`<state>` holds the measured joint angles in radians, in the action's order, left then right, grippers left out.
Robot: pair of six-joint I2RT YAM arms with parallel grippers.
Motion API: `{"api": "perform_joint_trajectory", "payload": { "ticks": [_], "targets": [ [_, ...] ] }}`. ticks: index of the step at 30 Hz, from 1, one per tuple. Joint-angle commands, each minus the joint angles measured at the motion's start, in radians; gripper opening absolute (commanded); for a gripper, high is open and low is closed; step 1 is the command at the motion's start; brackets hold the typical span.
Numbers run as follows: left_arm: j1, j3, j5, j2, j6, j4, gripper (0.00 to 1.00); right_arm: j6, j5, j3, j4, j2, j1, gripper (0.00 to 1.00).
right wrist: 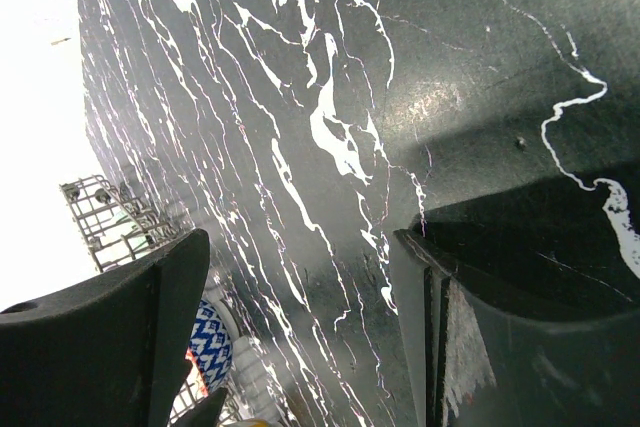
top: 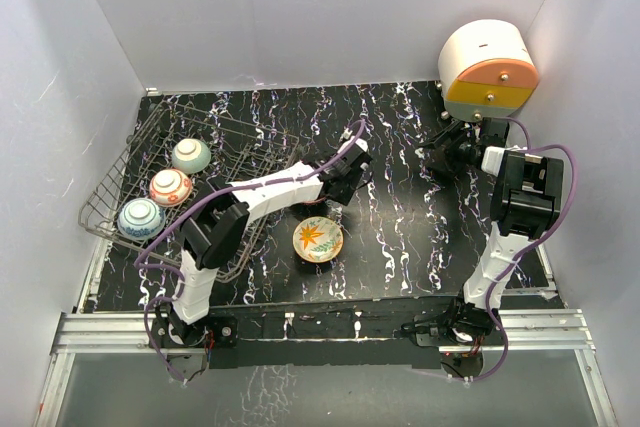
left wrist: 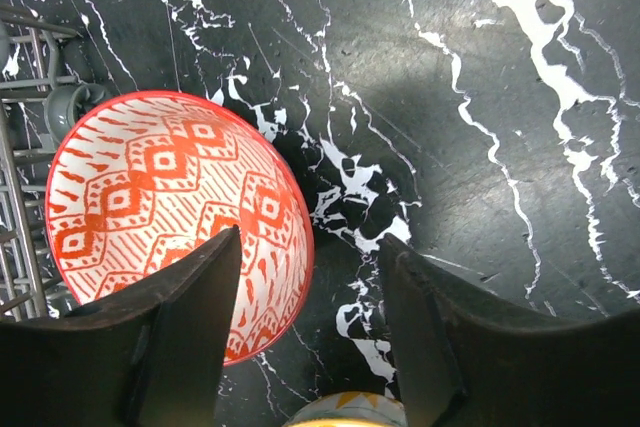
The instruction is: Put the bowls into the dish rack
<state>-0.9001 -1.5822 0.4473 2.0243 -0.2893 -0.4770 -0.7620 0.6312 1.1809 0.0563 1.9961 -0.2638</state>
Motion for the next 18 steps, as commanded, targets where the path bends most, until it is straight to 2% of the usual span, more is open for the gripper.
{"api": "perform_joint_trajectory", "payload": {
  "ticks": [1, 12, 15, 18],
  "targets": [
    [0.002, 0.041, 0.026, 0.001, -0.001, -0.002, 0.51, 0.011, -0.004, -0.007, -0.023, -0.046, -0.009, 0.75],
    [0.002, 0.131, 0.041, 0.005, 0.027, 0.064, 0.46, 0.016, -0.004, -0.01, -0.023, -0.046, -0.011, 0.75],
    [0.001, 0.137, 0.035, 0.001, 0.026, 0.072, 0.37, 0.018, -0.006, -0.012, -0.019, -0.049, -0.012, 0.75],
    [0.003, 0.134, 0.033, 0.006, 0.028, 0.071, 0.24, 0.018, -0.008, -0.016, -0.019, -0.052, -0.012, 0.75]
  ]
}}
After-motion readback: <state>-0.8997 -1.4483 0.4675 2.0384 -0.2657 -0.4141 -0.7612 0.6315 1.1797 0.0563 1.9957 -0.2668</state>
